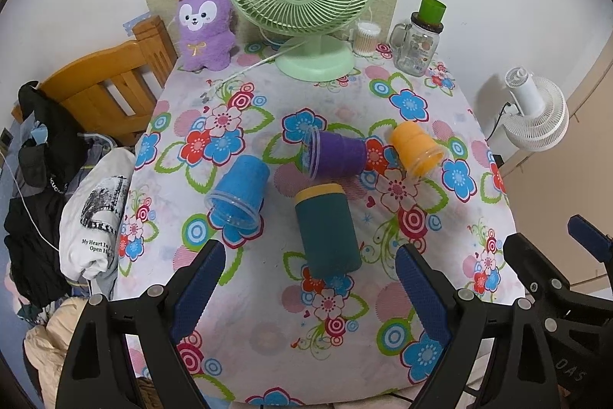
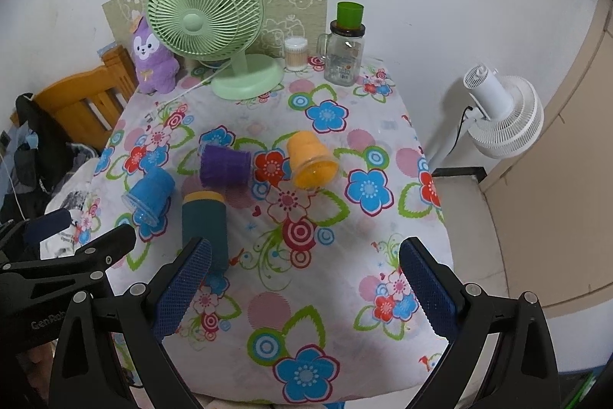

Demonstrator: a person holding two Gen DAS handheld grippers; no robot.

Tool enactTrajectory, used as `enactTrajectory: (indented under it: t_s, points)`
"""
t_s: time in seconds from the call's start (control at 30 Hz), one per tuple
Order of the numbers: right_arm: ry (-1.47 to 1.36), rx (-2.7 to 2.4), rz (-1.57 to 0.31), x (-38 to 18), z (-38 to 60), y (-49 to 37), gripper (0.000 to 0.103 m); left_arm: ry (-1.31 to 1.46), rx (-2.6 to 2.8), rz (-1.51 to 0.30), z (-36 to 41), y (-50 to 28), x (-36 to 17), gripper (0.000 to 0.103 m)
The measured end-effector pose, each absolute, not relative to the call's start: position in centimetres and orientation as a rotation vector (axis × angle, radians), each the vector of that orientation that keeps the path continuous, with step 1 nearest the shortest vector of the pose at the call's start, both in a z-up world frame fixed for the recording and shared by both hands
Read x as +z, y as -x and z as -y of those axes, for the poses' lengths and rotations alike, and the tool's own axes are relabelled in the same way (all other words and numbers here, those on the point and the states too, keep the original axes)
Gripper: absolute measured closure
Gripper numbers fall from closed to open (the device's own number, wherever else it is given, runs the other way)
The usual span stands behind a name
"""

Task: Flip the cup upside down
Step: 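Move the right tool to the orange cup and close around it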

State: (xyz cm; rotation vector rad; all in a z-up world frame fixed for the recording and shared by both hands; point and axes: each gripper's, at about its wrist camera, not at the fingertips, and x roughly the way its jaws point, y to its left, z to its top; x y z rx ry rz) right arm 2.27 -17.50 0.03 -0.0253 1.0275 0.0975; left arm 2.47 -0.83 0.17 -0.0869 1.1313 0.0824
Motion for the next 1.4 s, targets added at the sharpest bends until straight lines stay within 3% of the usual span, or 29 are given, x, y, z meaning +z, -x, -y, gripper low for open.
enactTrajectory:
  t_s: [0.5,1.4]
  points:
    - [0.119,0.146,-1.044,-0.7,19.4,-8.2,0.003,0.082,0.119,-1.16,4.1,-8.4,-2.2,0.011]
    - [0.026,0.17,-1.188,-8.3,25.6,-20.7,0.003,0.133,0.063,-1.338,11.2,-20.9,-11.1,0.011]
